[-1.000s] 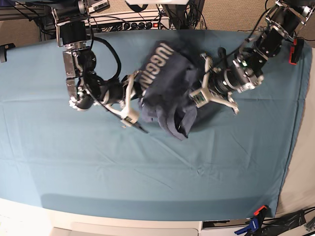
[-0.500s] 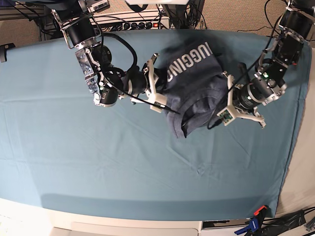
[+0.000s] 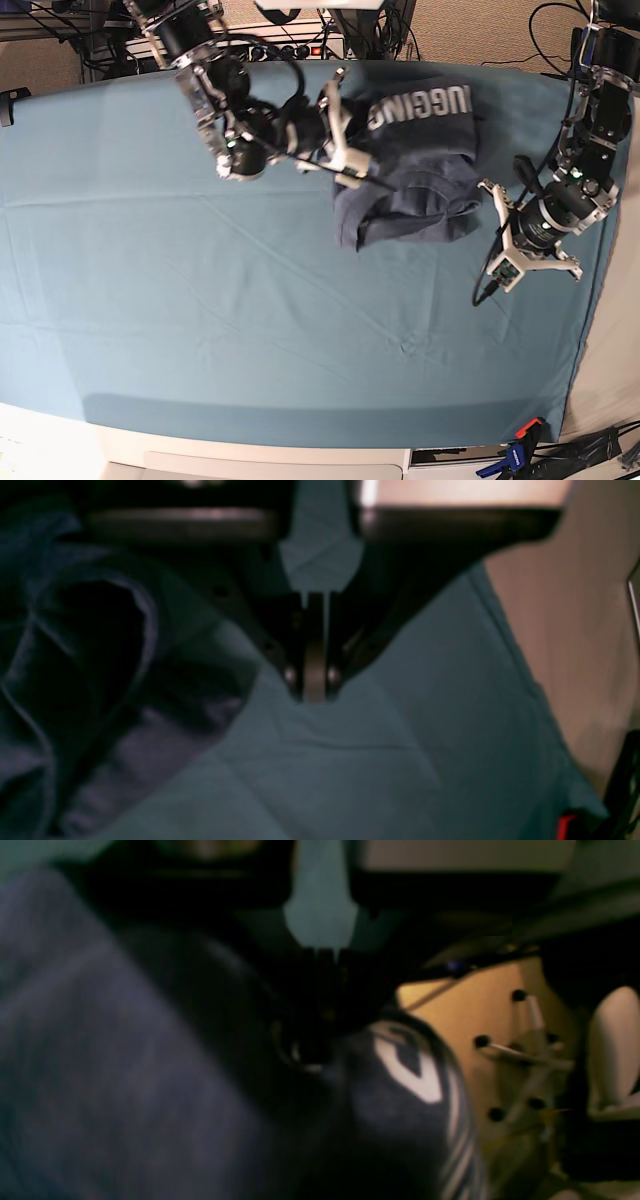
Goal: Fold the T-shirt properly
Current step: 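Grasp the bundle with both grippers and rotate it on the table, then release the bundle and move both grippers to its sides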
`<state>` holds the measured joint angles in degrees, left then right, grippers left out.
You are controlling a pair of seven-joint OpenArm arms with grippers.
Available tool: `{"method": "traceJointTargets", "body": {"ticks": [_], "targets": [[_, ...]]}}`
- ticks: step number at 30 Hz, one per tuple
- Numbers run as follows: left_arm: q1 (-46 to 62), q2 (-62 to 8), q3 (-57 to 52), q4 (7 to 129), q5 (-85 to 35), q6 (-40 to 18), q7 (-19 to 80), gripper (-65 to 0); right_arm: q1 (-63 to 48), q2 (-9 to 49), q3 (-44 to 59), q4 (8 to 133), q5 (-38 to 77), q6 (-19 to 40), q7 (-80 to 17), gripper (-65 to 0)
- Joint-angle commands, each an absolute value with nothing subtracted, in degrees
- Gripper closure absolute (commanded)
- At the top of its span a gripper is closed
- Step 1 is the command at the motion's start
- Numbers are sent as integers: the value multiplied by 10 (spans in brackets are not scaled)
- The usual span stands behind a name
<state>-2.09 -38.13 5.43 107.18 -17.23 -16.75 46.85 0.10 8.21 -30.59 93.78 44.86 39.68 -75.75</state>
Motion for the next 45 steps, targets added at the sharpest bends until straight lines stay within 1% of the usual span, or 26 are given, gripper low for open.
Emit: {"method": "traceJointTargets", "body": {"ticks": [1,7,12,16,19,23,26,32,34,36,40,45], "targets": [[-30,-391,47,1081,-174,-165,463,0,4,74,-314,945,451,400,-764,0],[-30,-391,47,1081,-183,-165,467,0,3,65,-349,945,432,400,-766,0],[-30,-392,46,1081,-181,-165,468,0,7,65,-342,945,358,400,-758,0],[-30,-396,46,1081,-181,-165,471,0,21,65,-282,947,345,400,-739,0],[-32,-411,46,1082,-181,-164,471,0,31,65,-222,961,348,400,-733,0],[-32,-437,31,1082,-186,-154,472,0,36,65,-143,973,383,400,-731,0],[-31,-445,-2,1082,-232,-156,492,0,35,65,-95,973,395,400,-734,0],[-11,-446,-82,1084,-361,-198,526,0,35,65,-15,982,401,400,-733,0],[14,-442,-95,1091,-384,-210,531,0,35,65,1,982,408,400,-733,0],[47,-433,-97,1105,-396,-211,532,0,35,65,9,982,406,400,-735,0],[104,-396,-97,1137,-399,-226,530,0,26,65,7,982,394,400,-736,0],[119,-355,-97,1148,-399,-226,528,0,2,65,7,982,391,400,-736,0]]}}
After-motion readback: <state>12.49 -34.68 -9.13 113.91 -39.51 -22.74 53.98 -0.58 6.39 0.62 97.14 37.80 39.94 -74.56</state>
